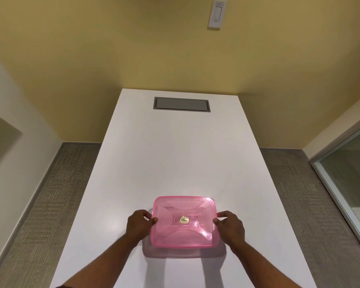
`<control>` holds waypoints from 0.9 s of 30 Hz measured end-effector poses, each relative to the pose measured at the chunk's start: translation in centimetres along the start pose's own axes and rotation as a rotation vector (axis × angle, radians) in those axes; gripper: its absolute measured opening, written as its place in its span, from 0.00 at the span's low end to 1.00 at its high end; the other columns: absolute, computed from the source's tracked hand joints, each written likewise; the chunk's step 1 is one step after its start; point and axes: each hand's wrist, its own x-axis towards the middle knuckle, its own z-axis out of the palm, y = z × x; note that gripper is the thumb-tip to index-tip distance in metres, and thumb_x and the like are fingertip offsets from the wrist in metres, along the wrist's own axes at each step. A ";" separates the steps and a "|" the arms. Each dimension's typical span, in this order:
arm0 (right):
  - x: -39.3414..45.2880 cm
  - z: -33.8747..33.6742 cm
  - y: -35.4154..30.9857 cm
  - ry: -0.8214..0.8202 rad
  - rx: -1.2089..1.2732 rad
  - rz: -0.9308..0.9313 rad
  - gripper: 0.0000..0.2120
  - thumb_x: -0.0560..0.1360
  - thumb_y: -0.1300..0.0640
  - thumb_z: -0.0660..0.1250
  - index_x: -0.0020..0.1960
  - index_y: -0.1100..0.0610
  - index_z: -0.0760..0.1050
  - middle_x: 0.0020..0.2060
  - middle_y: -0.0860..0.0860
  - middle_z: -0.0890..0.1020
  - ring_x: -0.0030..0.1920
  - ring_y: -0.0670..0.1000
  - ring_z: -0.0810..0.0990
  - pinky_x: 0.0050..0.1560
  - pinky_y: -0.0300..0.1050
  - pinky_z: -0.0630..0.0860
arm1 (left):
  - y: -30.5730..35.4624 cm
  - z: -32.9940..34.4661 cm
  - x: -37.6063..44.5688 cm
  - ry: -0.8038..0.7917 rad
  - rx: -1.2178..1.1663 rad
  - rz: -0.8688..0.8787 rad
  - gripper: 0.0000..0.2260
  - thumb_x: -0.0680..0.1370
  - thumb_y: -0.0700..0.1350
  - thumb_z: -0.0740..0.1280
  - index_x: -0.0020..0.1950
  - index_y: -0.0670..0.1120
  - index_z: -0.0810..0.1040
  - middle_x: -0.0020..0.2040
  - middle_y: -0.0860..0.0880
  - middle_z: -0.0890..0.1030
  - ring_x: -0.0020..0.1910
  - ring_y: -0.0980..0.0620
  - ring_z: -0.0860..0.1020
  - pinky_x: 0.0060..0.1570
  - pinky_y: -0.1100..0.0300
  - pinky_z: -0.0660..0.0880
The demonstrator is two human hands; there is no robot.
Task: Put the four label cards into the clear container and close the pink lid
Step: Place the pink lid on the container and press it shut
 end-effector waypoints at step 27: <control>-0.4 -0.7 4.0 -0.289 0.275 0.045 0.19 0.63 0.60 0.85 0.46 0.66 0.80 0.33 0.55 0.82 0.33 0.52 0.83 0.46 0.56 0.85 | -2.9 -1.7 -1.4 -0.477 -0.145 -0.081 0.22 0.65 0.34 0.81 0.49 0.40 0.70 0.39 0.36 0.79 0.35 0.42 0.81 0.42 0.48 0.84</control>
